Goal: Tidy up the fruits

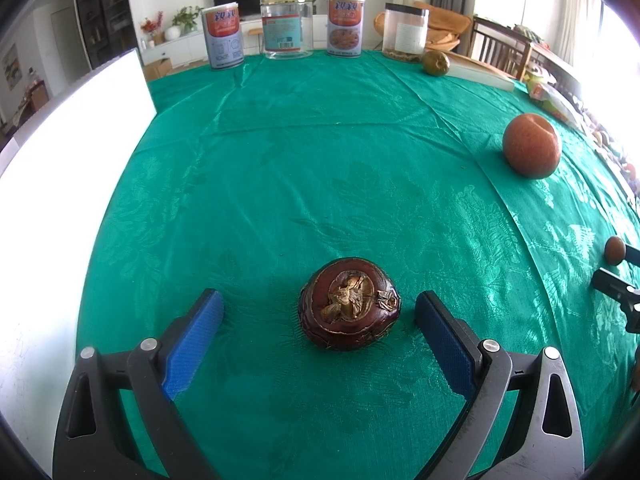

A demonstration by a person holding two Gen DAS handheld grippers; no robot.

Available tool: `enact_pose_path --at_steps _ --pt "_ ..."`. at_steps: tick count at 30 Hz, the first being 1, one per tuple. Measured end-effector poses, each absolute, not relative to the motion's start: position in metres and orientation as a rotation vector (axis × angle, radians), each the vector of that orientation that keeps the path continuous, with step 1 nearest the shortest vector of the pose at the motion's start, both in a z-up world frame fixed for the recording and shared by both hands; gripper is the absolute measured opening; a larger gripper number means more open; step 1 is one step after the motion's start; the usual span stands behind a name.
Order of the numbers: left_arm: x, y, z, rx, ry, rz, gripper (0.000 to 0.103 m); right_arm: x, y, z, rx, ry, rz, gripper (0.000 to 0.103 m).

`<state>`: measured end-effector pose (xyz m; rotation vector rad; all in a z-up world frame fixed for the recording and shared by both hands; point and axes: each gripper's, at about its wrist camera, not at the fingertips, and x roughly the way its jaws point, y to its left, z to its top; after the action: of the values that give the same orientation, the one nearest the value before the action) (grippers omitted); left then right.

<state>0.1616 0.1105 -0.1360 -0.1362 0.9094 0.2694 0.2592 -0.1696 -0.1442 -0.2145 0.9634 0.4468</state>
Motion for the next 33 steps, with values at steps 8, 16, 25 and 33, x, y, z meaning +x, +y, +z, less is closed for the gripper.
enact_pose_path --at_steps 8,16,25,33 --pt "0.162 0.11 -0.136 -0.137 0.909 0.269 0.098 0.26 -0.17 -0.144 -0.214 0.963 0.446 0.103" --pt "0.162 0.111 -0.136 -0.141 0.909 0.264 0.098 0.259 -0.17 -0.144 -0.214 0.963 0.446 0.103" --pt "0.15 0.126 -0.131 -0.28 0.848 0.128 0.101 0.259 -0.17 -0.143 -0.214 0.963 0.446 0.103" --pt "0.158 0.115 -0.134 -0.192 0.885 0.168 0.101 0.26 -0.171 -0.142 -0.205 0.963 0.447 0.103"
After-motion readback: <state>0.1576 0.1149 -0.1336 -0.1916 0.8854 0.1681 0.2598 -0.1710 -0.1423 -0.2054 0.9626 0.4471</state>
